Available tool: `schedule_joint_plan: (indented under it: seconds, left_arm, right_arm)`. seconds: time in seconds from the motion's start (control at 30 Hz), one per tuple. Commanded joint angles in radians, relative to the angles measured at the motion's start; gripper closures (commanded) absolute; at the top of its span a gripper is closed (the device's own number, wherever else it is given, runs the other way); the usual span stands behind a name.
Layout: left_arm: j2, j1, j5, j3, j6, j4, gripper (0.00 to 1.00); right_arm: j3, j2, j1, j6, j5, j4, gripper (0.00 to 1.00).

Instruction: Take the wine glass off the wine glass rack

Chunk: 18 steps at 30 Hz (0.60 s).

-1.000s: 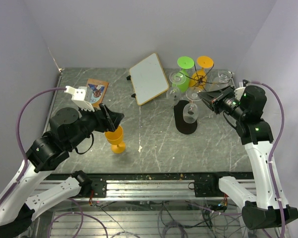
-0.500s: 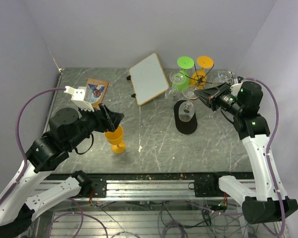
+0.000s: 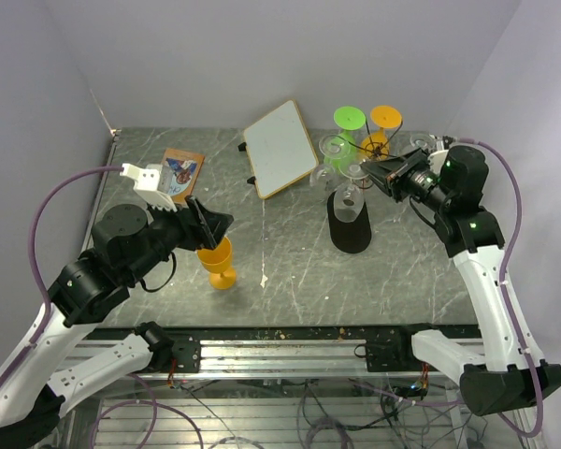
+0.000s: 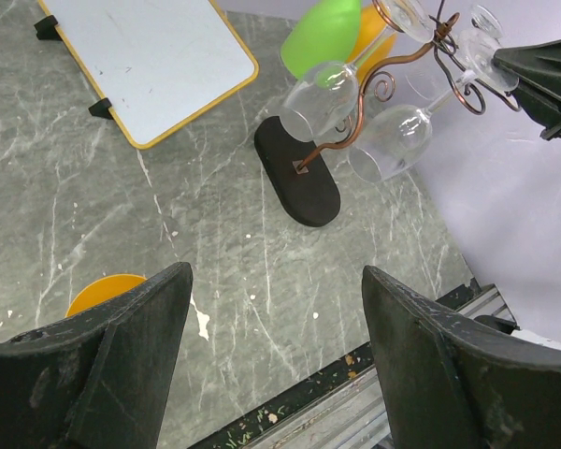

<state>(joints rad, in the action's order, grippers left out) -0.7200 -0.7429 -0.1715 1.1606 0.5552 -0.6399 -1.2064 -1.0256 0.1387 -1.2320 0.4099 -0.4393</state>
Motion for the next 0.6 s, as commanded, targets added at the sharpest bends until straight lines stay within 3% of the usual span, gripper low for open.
schedule_joint_plan:
  seconds: [0.0, 0.57]
  left_arm:
    - [0.011, 0.004, 0.015, -0.01, 0.003, 0.038, 0.17]
    - [0.024, 0.004, 0.004, -0.013, -0.002, 0.028, 0.16]
  right_arm:
    - [-0.048, -0.01, 0.027, -0.003, -0.067, 0.064, 1.0]
    - [-0.095, -0.01, 0.08, -0.004, -0.316, -0.02, 1.0]
